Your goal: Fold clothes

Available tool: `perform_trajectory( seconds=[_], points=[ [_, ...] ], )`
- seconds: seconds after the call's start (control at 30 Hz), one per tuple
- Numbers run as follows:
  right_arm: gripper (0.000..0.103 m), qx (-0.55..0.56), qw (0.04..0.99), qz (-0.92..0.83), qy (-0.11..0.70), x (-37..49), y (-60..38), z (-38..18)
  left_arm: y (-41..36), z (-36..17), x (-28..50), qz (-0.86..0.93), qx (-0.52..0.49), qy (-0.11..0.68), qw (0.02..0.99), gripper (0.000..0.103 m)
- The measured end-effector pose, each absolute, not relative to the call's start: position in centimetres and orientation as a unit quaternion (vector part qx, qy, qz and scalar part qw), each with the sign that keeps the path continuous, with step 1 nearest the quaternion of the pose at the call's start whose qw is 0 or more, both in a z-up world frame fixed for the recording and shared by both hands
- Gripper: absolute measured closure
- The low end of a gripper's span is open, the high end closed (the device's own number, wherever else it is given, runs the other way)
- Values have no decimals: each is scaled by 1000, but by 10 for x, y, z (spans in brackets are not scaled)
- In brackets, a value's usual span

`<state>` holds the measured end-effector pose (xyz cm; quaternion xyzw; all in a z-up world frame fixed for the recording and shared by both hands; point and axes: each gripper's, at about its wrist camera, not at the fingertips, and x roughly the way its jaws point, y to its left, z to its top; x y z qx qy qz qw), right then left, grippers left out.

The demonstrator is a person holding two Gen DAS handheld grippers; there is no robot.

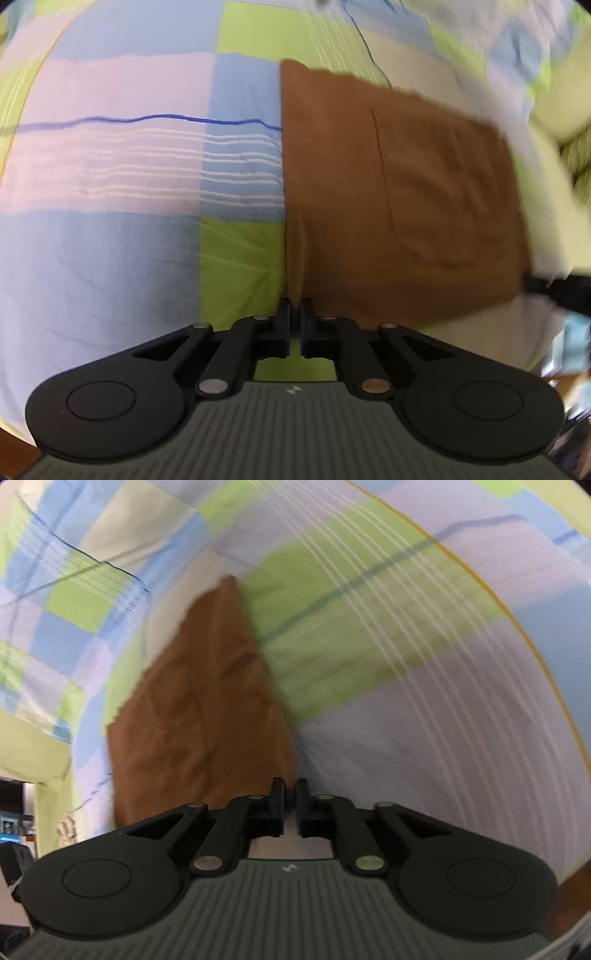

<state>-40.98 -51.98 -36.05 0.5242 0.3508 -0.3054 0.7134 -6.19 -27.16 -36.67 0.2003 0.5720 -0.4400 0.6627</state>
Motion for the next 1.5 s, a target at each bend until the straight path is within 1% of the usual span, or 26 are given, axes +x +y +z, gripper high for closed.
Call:
perform_trajectory(
  seconds=[0.03,0.07,0.1,0.23,0.3,0.43,0.53,0.6,0.73,0.9,1.23,1.5],
  points=[
    [72,514,713,-314,358,-409,-516,-359,-272,-364,-66,-440,213,567,664,74],
    [67,494,718,-324,368,-407,-512,-354,-273,-358,-72,-435,235,558,666,64],
    [59,453,722,-348,391,-403,-503,-345,-271,-352,-79,-428,256,548,671,63],
    [58,275,705,-426,496,-389,-467,-321,-264,-338,-101,-396,311,545,671,62],
    [58,247,714,-430,494,-390,-453,-307,-265,-334,-115,-364,335,553,670,60],
    [49,300,752,-413,418,-392,-429,-269,-273,-323,-128,-324,326,573,678,59],
    [48,298,766,-410,395,-384,-419,-256,-281,-307,-136,-307,295,570,703,57],
    [48,292,772,-408,391,-378,-413,-254,-287,-300,-143,-303,285,561,716,51],
    [47,272,785,-395,392,-373,-404,-260,-300,-300,-157,-302,282,549,726,51],
    [47,246,796,-372,409,-376,-391,-262,-298,-304,-176,-304,271,553,726,51],
    [44,246,803,-349,416,-390,-387,-264,-287,-309,-199,-296,263,560,728,51],
    [44,247,796,-351,426,-388,-391,-270,-283,-322,-198,-310,266,573,710,51]
  ],
)
